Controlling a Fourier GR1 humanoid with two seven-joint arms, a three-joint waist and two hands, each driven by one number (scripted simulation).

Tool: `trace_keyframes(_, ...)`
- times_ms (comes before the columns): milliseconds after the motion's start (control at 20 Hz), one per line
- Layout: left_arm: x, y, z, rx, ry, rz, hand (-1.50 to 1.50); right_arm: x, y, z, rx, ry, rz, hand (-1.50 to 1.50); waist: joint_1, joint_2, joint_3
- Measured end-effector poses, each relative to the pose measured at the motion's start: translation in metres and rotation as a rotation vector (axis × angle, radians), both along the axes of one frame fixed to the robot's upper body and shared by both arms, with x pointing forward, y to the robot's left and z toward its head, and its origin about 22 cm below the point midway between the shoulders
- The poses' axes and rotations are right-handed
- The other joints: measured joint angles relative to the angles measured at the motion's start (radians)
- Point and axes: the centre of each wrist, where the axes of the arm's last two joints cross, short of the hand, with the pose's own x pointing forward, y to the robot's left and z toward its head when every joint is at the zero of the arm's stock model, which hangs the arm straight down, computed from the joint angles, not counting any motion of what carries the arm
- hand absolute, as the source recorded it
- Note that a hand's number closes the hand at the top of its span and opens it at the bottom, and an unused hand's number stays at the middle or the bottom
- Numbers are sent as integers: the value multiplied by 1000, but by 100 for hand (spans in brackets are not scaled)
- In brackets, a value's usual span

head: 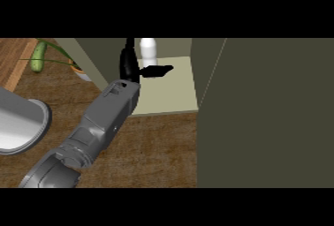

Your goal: Pick up the bottled water, place it into the cabinet and close the cabinet

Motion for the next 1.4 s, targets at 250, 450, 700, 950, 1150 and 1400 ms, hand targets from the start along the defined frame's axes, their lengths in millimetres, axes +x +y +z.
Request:
trace_keyframes(250, 1, -2, 4, -95, -83, -87, -150, 2, -3, 4, -6, -6, -14, -150, 10, 1, -1)
trace_keyframes(450, -2, -7, 4, -173, -141, -174, -150, 1, -6, 1, -10, -8, -19, -150, 20, -3, 1)
trace_keyframes(700, -6, -13, 1, -218, -208, -288, -150, 0, -6, 8, -26, -10, -43, -150, 37, -8, 2)
trace_keyframes(950, -10, -15, 2, -241, -253, -371, -150, -4, -7, 9, -24, -1, -55, -150, 47, -11, 3)
trace_keyframes(1150, -17, -16, -1, -272, -262, -403, -150, -9, -9, 11, -26, 6, -70, -150, 62, -18, 2)
trace_keyframes(1400, -32, -17, -4, -357, -249, -461, -150, -15, -8, 13, -28, 16, -79, -150, 85, -26, -1)
